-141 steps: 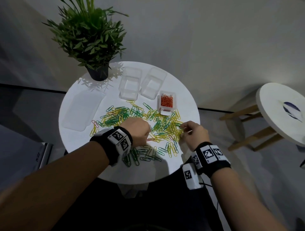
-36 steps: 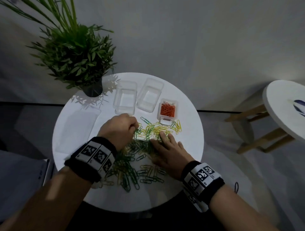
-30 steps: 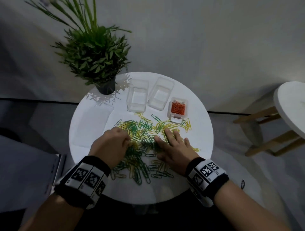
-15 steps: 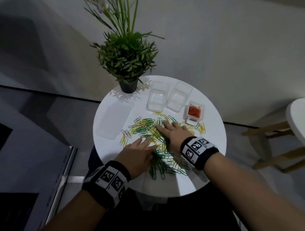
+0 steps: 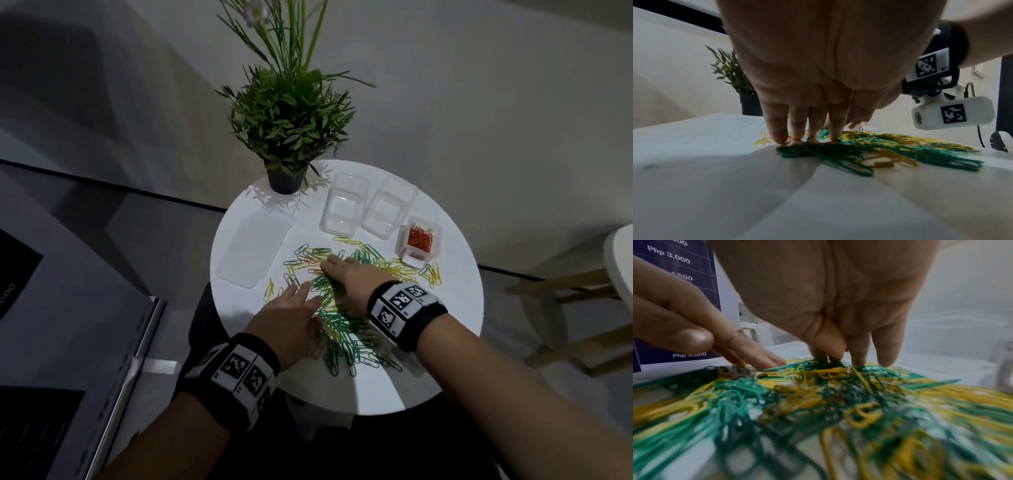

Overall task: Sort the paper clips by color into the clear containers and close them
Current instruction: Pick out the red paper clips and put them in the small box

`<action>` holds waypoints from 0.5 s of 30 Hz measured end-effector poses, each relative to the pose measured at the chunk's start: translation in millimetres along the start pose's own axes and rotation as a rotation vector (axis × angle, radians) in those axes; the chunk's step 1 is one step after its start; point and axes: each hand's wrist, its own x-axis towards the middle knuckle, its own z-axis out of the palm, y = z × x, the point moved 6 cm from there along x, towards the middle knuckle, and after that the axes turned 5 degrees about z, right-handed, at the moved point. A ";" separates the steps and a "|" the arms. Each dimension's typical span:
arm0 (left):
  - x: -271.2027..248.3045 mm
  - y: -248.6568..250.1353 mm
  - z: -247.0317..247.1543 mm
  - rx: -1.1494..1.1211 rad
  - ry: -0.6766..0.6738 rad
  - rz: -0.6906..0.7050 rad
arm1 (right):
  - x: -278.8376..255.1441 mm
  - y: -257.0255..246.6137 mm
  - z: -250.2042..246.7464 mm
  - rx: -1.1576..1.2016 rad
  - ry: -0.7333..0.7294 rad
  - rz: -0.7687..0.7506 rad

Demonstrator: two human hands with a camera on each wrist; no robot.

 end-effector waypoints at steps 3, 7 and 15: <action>-0.4 -0.1 -9.9 -0.062 0.151 0.016 | -11.8 12.4 5.9 -0.020 0.026 0.051; -3.7 -14.9 -23.8 -0.011 0.258 -0.031 | -8.0 8.6 -7.0 -0.012 0.144 0.054; 16.2 -50.5 -48.3 -0.065 0.198 -0.182 | 19.6 -5.6 -40.7 0.192 0.333 0.102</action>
